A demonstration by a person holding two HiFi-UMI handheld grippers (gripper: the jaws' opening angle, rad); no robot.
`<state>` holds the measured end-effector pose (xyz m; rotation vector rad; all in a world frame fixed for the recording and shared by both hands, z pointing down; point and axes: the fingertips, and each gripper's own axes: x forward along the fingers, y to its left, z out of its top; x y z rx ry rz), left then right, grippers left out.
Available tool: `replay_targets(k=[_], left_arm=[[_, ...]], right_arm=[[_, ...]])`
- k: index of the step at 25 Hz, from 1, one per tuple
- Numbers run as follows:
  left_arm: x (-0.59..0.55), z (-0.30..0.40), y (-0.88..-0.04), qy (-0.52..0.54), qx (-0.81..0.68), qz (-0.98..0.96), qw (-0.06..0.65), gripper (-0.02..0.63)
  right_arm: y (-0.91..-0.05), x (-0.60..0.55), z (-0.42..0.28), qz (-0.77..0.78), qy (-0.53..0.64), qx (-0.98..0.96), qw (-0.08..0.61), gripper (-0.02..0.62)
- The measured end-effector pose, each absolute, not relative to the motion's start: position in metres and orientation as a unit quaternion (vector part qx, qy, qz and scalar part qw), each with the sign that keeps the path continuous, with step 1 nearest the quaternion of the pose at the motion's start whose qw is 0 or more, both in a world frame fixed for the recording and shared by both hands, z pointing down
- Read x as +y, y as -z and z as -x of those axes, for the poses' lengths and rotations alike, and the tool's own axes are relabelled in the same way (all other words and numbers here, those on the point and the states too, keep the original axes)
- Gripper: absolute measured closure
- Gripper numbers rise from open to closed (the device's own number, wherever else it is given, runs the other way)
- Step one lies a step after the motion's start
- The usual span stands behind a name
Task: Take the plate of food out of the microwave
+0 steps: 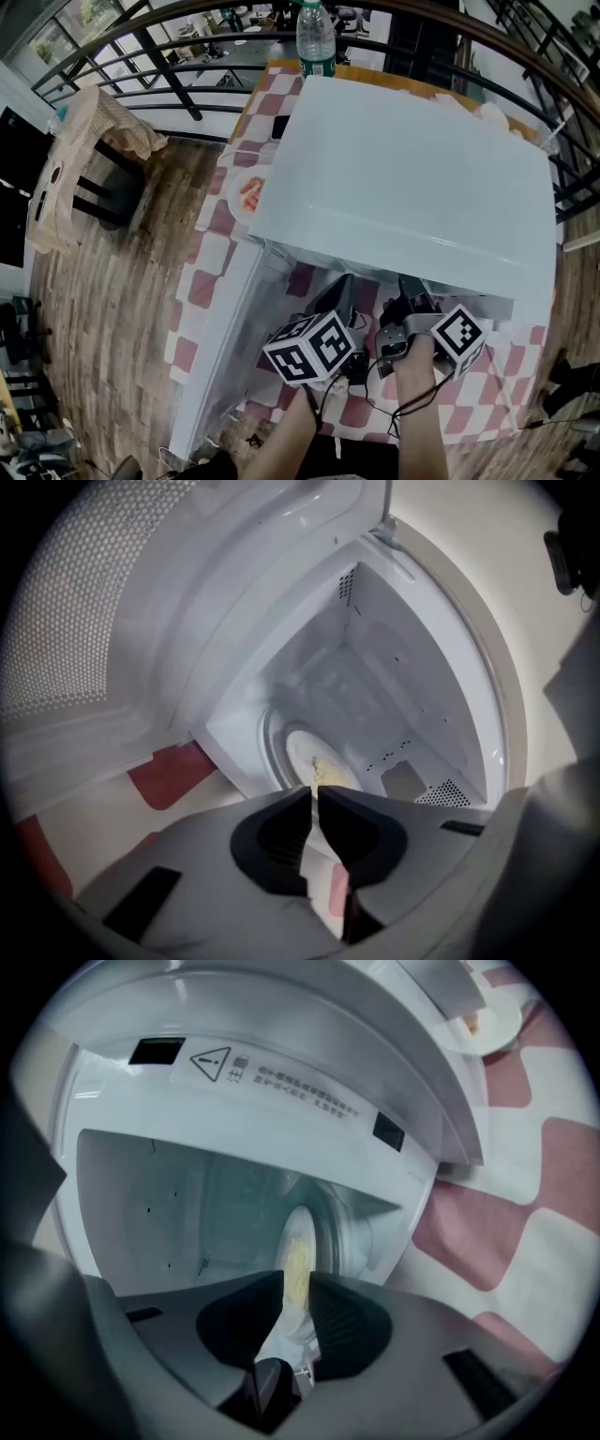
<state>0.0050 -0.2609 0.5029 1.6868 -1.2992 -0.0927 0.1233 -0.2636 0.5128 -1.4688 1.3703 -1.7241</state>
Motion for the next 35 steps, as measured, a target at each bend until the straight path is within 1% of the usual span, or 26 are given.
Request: replay_targets(k=[13, 21, 25, 29, 30, 31, 35], left_arm=[[-0.262, 0.0, -0.509, 0.02, -0.529, -0.701, 0.478, 0.557], [-0.261, 0.003, -0.513, 0.016, -0.529, -0.701, 0.477, 0.557], [-0.26, 0.005, -0.514, 0.013, -0.532, -0.701, 0.474, 0.557], [-0.261, 0.004, -0.514, 0.014, -0.532, -0.701, 0.475, 0.557], [-0.261, 0.004, -0.514, 0.017, -0.532, -0.699, 0.477, 0.557], [-0.261, 0.004, -0.514, 0.021, -0.532, -0.697, 0.48, 0.557], [-0.259, 0.004, -0.515, 0.02, -0.531, -0.698, 0.48, 0.557]], right_arm=[[-0.526, -0.272, -0.117, 0.558, 0.648, 0.448, 0.259, 0.489], [-0.529, -0.282, -0.111, 0.551, 0.65, 0.434, 0.292, 0.494], [-0.528, -0.283, -0.111, 0.554, 0.647, 0.43, 0.299, 0.537], [-0.529, -0.285, -0.112, 0.553, 0.646, 0.424, 0.311, 0.542], [-0.53, -0.284, -0.112, 0.553, 0.647, 0.421, 0.313, 0.552], [-0.531, -0.284, -0.113, 0.554, 0.648, 0.417, 0.313, 0.576], [-0.534, -0.282, -0.112, 0.555, 0.65, 0.416, 0.311, 0.575]])
